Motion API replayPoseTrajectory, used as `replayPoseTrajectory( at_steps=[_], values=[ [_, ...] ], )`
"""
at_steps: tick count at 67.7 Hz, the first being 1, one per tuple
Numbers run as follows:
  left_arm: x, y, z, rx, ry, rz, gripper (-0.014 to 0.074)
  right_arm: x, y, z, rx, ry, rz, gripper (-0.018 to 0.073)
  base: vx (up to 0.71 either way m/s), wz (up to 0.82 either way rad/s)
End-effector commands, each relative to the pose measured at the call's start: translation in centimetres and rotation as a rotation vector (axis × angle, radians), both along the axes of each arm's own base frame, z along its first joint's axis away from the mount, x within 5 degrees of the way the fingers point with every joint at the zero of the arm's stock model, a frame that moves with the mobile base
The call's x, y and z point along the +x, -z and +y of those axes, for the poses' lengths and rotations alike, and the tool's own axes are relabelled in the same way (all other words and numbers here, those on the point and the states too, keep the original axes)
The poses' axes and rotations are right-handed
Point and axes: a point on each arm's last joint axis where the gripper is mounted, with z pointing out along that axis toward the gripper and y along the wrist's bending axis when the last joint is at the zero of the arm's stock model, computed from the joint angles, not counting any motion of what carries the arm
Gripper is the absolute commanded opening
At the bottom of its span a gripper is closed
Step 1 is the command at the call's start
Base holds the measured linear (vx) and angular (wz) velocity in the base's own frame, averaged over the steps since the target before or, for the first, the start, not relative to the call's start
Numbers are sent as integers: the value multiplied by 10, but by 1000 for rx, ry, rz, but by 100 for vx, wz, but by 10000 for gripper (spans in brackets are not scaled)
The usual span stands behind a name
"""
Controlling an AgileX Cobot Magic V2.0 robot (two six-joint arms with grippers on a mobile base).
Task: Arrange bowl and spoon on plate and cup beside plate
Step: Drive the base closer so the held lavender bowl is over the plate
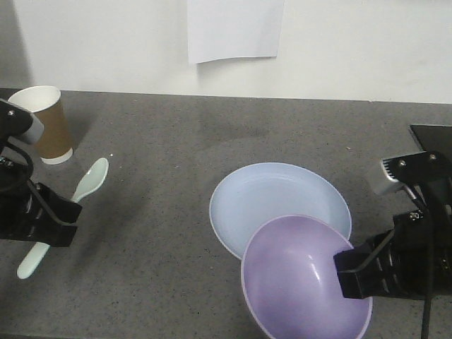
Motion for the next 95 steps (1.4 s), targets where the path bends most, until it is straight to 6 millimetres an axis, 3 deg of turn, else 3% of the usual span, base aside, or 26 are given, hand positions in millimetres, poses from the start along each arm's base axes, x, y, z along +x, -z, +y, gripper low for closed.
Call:
replayPoseTrajectory(
  at_steps=[1, 95],
  values=[
    [0, -15, -2, -45, -11, -84, 77, 2, -14, 1, 48, 17, -70, -1, 3, 1],
    [0, -15, -2, -45, -11, -84, 77, 2, -14, 1, 48, 17, -70, -1, 1, 0]
  ],
)
